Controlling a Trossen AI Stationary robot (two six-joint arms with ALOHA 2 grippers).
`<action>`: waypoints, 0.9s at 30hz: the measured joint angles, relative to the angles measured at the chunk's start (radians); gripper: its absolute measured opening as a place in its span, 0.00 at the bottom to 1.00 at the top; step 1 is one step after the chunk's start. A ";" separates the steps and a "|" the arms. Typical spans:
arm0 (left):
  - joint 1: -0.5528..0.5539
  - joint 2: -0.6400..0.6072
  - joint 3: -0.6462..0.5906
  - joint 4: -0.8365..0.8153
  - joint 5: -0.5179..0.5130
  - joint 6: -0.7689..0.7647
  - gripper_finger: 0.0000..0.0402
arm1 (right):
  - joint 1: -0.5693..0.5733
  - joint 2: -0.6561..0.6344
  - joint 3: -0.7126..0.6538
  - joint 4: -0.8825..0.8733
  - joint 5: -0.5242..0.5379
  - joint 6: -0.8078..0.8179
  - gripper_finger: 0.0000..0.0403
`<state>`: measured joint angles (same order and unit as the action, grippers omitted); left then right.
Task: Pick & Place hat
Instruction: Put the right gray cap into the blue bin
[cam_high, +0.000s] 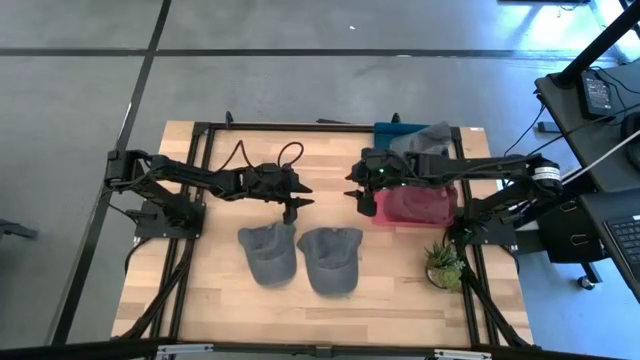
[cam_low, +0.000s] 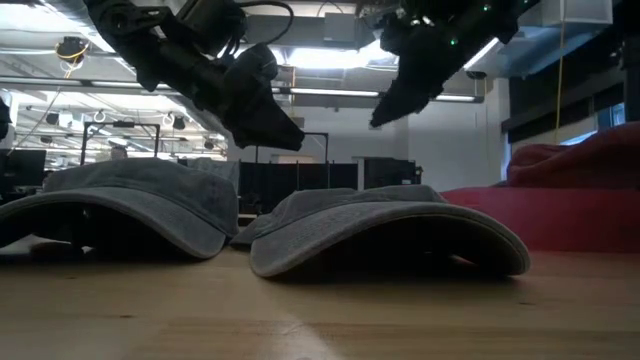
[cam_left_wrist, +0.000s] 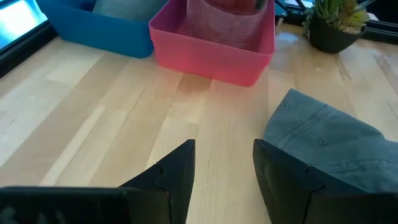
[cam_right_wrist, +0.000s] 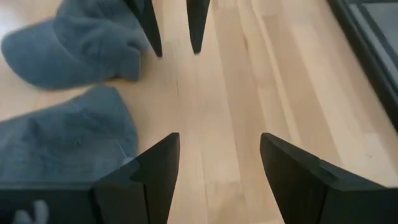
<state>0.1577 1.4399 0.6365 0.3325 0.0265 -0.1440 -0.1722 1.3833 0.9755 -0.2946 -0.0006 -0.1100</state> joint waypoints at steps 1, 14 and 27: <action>0.000 0.000 0.000 0.001 0.000 0.000 0.39 | 0.000 0.007 0.000 -0.006 0.000 0.000 0.55; 0.001 0.000 0.000 0.015 -0.004 0.013 0.39 | 0.001 0.108 -0.001 -0.044 -0.002 0.081 0.55; -0.037 0.000 0.000 0.008 0.029 0.094 0.60 | 0.047 0.197 -0.001 0.023 -0.001 0.110 0.55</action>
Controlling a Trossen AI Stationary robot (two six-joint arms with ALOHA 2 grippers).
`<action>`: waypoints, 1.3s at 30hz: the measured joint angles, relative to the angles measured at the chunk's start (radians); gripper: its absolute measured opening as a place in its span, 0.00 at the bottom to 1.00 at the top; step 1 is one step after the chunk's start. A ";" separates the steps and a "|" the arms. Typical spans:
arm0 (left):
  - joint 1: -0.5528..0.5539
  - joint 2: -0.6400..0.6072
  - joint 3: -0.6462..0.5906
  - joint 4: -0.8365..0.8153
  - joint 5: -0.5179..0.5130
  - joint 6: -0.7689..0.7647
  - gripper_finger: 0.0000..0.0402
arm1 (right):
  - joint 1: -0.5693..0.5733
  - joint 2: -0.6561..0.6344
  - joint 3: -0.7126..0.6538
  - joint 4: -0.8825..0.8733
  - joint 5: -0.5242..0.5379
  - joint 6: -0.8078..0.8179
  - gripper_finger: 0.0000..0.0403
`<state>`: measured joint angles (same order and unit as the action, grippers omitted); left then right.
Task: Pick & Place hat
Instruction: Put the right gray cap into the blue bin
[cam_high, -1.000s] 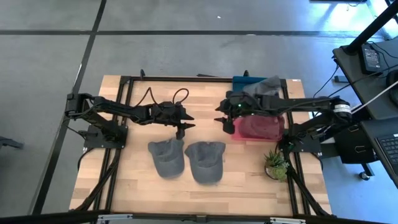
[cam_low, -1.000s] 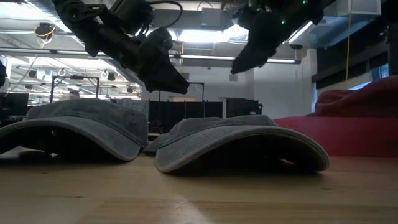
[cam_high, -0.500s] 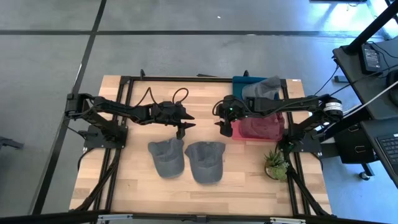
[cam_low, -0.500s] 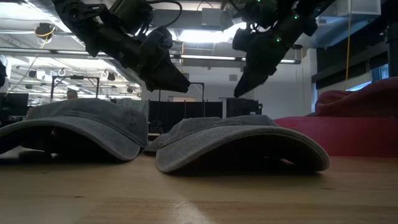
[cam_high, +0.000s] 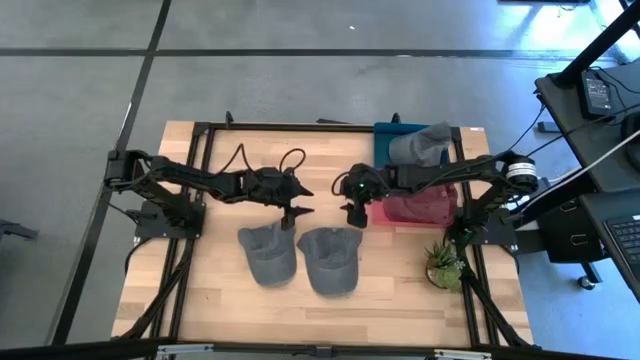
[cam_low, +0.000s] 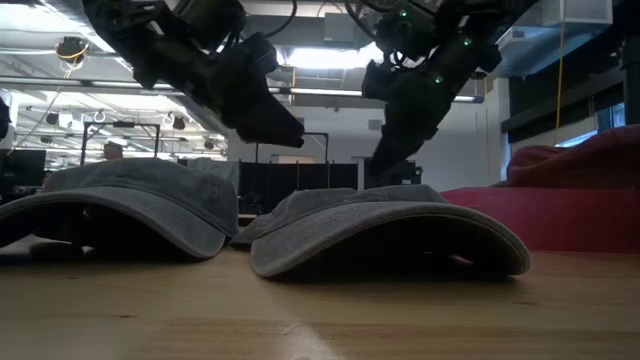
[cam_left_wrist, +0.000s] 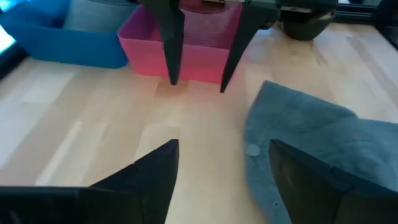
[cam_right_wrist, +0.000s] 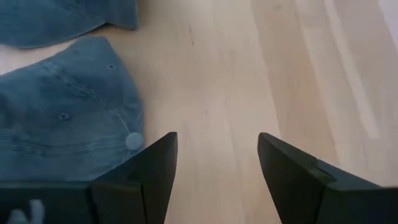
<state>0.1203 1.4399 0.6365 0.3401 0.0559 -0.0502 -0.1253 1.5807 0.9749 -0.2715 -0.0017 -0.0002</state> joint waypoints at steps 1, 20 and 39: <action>-0.005 0.000 0.000 -0.001 -0.001 -0.012 0.62 | 0.000 0.001 0.000 -0.003 0.000 -0.001 0.55; -0.093 0.350 0.098 0.113 0.015 -0.103 0.63 | 0.000 0.000 0.000 -0.003 0.001 -0.011 0.55; -0.119 0.518 0.181 0.088 -0.127 0.123 0.51 | -0.001 0.000 0.000 -0.004 0.009 -0.025 0.55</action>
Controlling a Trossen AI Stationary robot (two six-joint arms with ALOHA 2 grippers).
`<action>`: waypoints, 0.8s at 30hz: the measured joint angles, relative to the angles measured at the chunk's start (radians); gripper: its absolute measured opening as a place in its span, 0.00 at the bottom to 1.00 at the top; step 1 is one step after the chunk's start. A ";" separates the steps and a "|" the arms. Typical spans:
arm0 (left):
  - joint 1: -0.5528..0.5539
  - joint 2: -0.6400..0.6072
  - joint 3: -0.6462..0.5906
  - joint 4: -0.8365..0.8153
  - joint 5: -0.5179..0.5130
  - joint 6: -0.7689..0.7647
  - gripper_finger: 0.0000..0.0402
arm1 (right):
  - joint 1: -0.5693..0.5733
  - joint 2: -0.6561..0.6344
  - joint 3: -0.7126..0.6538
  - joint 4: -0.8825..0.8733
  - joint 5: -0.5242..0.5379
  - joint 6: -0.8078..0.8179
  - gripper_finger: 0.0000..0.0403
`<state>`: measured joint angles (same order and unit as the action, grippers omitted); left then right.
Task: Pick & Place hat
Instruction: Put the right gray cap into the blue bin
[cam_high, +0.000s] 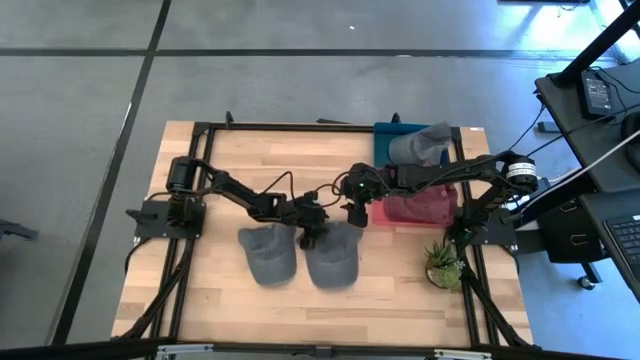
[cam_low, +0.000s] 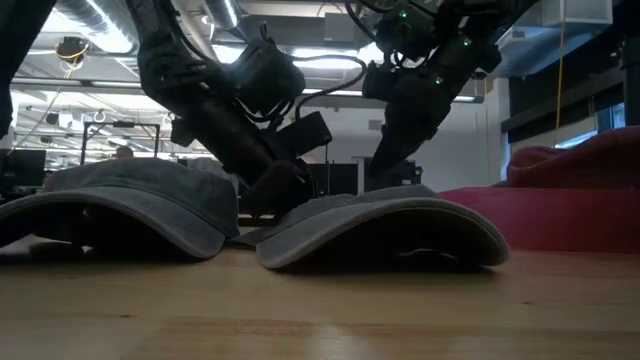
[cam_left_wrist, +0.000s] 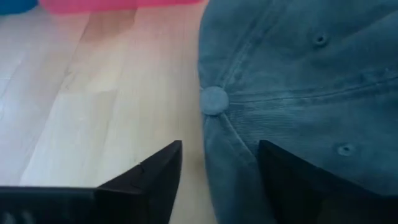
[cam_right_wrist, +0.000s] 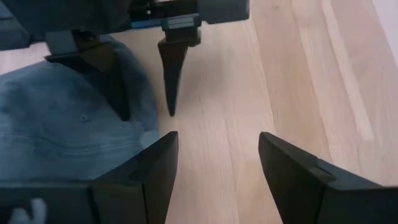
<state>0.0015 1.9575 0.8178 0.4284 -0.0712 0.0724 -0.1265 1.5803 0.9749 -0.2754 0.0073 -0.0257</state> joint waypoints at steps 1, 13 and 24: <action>0.002 0.000 0.000 -0.002 -0.003 0.002 0.48 | 0.000 0.000 0.000 -0.002 0.000 0.014 0.55; 0.031 0.002 -0.003 -0.013 0.099 0.041 0.08 | -0.001 0.000 0.000 -0.062 -0.059 0.085 0.55; 0.029 -0.088 -0.009 0.040 -0.003 0.230 0.01 | 0.005 0.000 0.000 -0.012 -0.176 0.066 0.55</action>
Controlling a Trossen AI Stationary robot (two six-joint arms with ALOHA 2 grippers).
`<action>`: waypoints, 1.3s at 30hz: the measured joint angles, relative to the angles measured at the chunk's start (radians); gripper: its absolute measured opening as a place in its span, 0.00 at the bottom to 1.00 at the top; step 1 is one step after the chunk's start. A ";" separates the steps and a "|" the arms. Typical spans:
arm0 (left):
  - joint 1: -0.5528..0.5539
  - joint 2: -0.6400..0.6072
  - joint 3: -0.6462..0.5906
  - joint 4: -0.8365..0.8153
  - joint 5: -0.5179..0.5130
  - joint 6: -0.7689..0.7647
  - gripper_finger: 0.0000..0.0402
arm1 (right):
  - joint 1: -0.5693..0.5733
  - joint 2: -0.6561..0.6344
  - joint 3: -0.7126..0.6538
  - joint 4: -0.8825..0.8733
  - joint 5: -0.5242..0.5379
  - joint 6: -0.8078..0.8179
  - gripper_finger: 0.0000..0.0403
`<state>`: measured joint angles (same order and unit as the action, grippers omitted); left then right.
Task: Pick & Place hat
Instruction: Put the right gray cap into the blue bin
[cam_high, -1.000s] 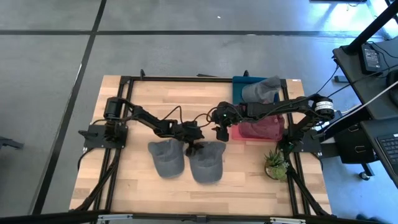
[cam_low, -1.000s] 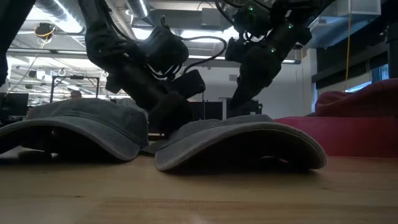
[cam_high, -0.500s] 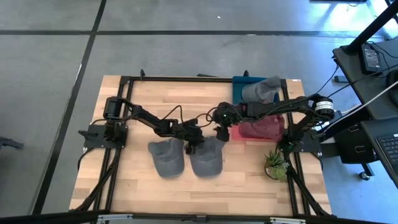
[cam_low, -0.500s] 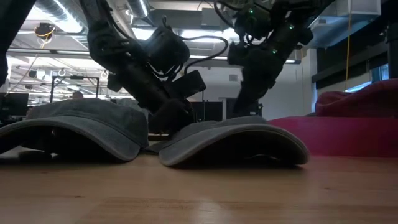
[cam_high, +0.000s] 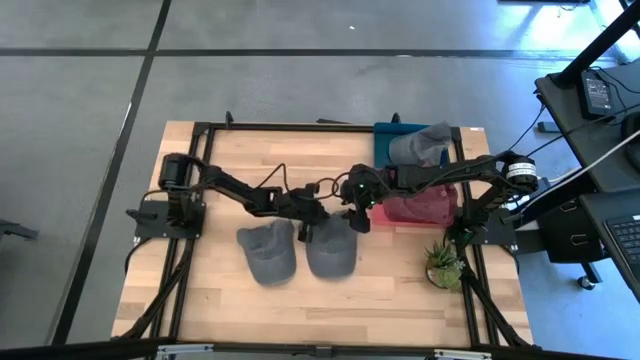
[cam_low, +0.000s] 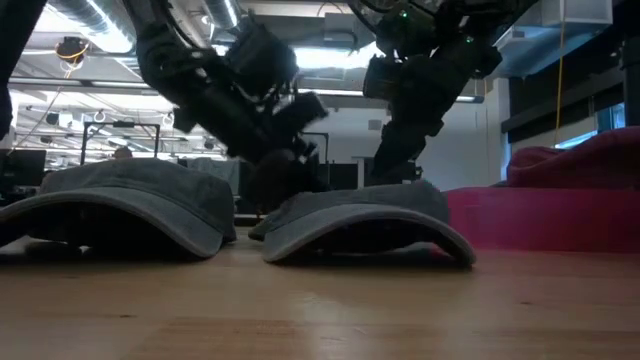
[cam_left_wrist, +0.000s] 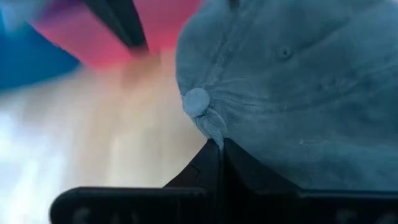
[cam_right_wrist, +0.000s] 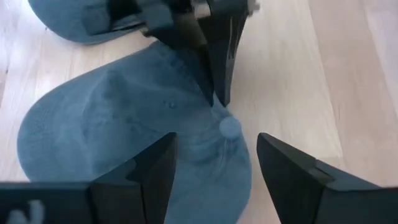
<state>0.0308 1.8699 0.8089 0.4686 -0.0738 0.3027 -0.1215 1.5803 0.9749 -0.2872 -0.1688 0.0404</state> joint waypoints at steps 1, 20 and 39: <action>-0.002 -0.014 0.000 0.001 -0.011 0.013 0.02 | 0.000 0.000 0.000 0.002 0.000 -0.002 0.55; -0.017 -0.105 0.002 0.089 -0.077 0.121 0.02 | 0.000 0.000 0.000 0.041 -0.107 0.040 0.28; -0.023 -0.133 -0.001 0.079 -0.119 0.077 0.11 | -0.003 -0.005 0.008 0.021 -0.087 0.064 0.12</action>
<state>0.0075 1.7367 0.8078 0.5473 -0.1929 0.3801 -0.1250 1.5749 0.9830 -0.2665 -0.2560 0.1042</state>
